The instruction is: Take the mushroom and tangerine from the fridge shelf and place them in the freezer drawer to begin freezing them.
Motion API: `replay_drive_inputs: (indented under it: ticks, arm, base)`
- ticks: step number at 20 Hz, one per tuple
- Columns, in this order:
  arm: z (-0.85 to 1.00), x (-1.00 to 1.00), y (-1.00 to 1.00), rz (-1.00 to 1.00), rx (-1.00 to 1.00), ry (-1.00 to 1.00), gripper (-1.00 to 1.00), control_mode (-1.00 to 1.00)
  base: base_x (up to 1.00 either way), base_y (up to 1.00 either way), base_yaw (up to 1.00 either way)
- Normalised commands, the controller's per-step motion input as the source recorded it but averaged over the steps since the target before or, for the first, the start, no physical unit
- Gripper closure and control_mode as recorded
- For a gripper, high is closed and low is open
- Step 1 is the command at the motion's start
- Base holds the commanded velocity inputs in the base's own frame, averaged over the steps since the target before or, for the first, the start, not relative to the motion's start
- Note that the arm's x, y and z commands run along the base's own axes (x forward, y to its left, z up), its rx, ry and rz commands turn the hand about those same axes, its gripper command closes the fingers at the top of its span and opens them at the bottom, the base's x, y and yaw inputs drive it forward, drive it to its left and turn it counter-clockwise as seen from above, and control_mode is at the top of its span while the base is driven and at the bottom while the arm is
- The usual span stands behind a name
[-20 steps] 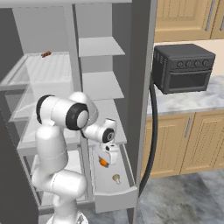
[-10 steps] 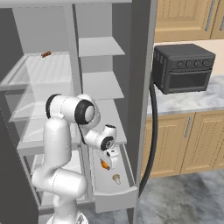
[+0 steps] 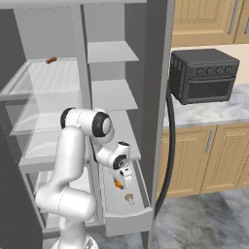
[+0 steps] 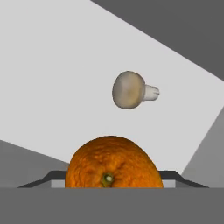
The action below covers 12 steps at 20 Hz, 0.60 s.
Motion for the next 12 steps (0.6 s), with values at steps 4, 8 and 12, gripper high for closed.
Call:
replay_drive_inputs:
  ticks: [4, 8, 12]
  arm:
    - [-0.40, 0.36, -0.06, 0.00, 0.00, 0.00, 1.00, -1.00]
    - [-0.50, 0.16, 0.00, 0.00, 0.00, 0.00, 1.00, -1.00]
    - [-0.59, 0.17, 0.00, 0.00, 0.00, 0.00, 1.00, -1.00]
  base:
    - [0.00, 0.00, 0.00]
    - [0.00, 0.00, 0.00]
    - [0.00, 0.00, 0.00]
